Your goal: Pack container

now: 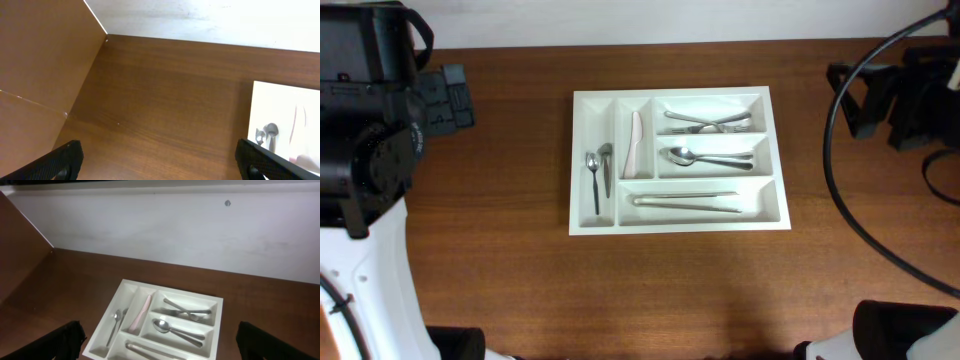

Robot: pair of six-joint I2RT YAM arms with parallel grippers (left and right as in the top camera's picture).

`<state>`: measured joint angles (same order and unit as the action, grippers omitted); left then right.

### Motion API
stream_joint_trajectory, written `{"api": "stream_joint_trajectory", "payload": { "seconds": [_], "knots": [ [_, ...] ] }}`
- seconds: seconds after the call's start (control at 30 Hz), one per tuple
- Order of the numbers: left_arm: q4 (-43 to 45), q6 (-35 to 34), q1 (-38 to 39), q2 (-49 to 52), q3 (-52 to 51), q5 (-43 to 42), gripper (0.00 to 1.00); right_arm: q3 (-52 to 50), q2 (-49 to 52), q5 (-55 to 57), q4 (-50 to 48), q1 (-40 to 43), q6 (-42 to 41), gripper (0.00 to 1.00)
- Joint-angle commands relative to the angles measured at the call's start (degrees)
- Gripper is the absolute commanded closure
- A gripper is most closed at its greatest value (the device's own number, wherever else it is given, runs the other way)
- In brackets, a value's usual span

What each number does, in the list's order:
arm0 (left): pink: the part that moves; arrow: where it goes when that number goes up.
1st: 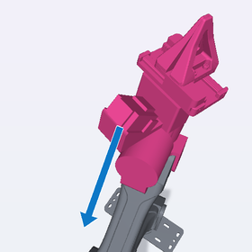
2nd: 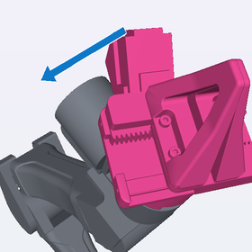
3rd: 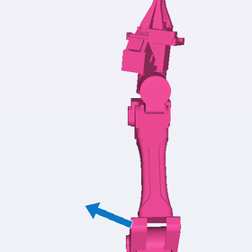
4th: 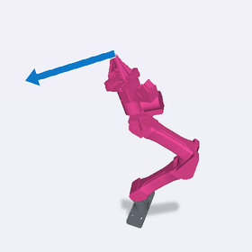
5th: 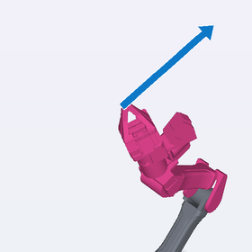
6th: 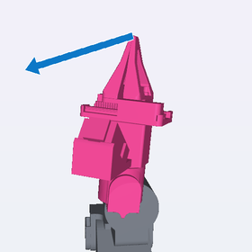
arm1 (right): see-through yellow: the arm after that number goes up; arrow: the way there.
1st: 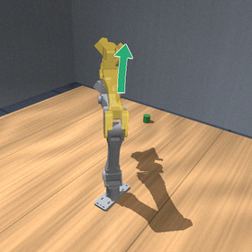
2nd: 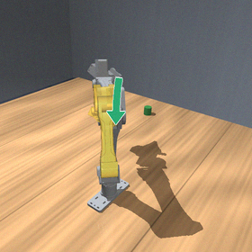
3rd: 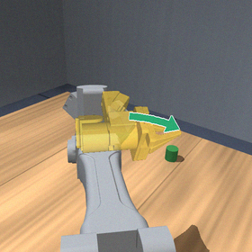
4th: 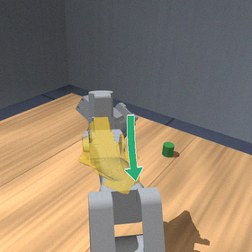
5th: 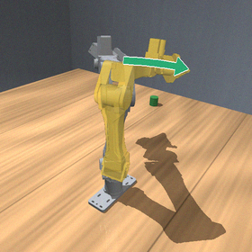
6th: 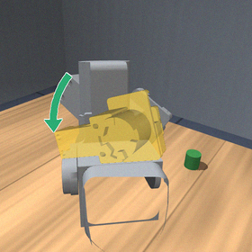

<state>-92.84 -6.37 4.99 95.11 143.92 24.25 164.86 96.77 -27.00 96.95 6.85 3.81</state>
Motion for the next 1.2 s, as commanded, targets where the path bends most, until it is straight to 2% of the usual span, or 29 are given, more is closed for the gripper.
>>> {"api": "stream_joint_trajectory", "payload": {
  "seconds": [0.0, 0.67, 0.87, 1.03, 1.17],
  "knots": [
    [-0.07, 0.9, -0.17, 0.15, 0.35, 1.05, 0.01, 0.04, 0.76, 0.15, 0.35, -0.57, 0.22, 0.01],
    [-0.07, 0.9, -0.17, 0.15, 0.35, 1.07, 0.01, 0.04, 1.07, 0.26, 0.35, -0.57, 0.28, 0.01],
    [-0.07, 0.9, -0.17, 0.17, 0.35, 1.07, 0.01, -1.01, -0.87, 8.2, -0.13, -0.46, 0.46, 0.01],
    [-0.07, 0.9, -0.17, 0.17, 0.35, 1.07, 0.01, -10.27, -9.57, 15.45, -8.61, -0.46, 0.46, 0.01],
    [-0.07, 0.9, -0.17, 0.15, 0.35, 1.07, 0.01, -23.37, -19.89, 18.97, -18.53, -0.46, 0.48, 0.01]
  ]
}}
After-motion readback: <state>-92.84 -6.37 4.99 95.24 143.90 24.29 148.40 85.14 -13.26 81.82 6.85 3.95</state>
